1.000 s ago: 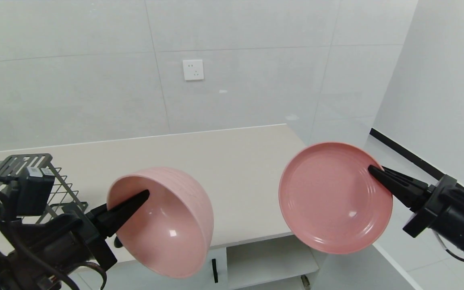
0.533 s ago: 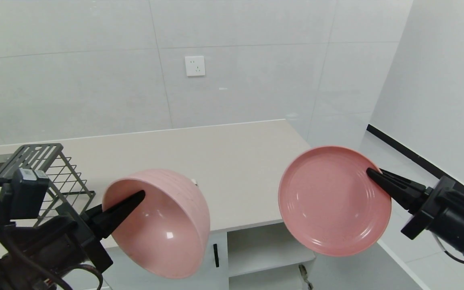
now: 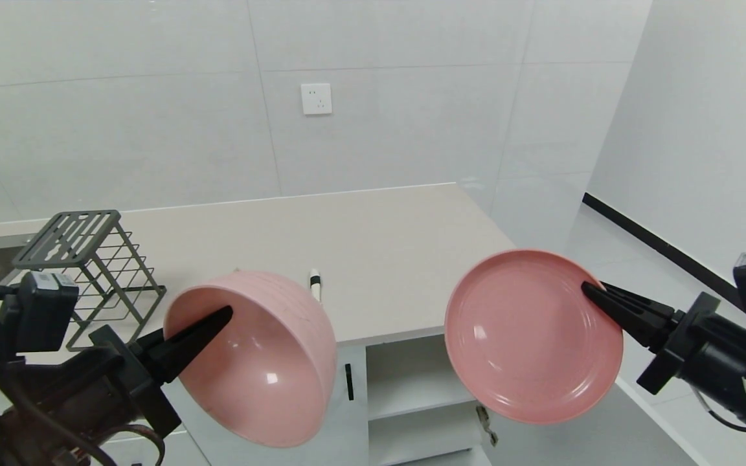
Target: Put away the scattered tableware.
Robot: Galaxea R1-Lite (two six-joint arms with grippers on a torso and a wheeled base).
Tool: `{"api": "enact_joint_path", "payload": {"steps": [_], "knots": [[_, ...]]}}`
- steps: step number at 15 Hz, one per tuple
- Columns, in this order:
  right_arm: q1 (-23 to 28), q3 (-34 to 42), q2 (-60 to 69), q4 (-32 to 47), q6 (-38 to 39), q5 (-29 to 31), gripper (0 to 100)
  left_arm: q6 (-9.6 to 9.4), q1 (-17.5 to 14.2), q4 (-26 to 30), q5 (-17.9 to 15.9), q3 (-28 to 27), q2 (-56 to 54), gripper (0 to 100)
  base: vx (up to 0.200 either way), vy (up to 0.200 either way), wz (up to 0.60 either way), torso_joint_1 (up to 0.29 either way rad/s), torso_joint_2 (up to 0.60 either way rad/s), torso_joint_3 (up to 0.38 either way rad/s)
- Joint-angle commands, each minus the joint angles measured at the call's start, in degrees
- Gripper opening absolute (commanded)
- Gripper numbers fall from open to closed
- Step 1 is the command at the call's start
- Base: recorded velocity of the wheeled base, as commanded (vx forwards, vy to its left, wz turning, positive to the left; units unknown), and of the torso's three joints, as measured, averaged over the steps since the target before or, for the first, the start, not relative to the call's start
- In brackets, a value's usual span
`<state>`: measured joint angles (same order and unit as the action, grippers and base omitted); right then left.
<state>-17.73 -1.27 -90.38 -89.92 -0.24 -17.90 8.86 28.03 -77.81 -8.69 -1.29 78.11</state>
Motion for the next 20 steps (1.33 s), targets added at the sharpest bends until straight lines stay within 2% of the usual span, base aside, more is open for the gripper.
{"api": "enact_joint_path", "payload": {"steps": [1,14,20], "knots": [[0.0,0.0,-0.1,-0.1,0.0,0.0,0,0.01,0.0,-0.1,0.0,0.0,0.1,0,0.000,0.000,0.00,-0.154,0.35,0.188],[0.0,0.1,-0.8,-0.1,-0.1,0.1,0,0.10,-0.2,0.1,0.0,0.0,0.6,0,0.000,0.000,0.00,-0.207,0.49,0.283],[0.0,0.1,-0.9,-0.1,-0.1,0.1,0,0.28,-1.4,0.0,0.0,-0.5,0.6,0,0.000,0.000,0.00,-0.190,0.51,0.320]]}}
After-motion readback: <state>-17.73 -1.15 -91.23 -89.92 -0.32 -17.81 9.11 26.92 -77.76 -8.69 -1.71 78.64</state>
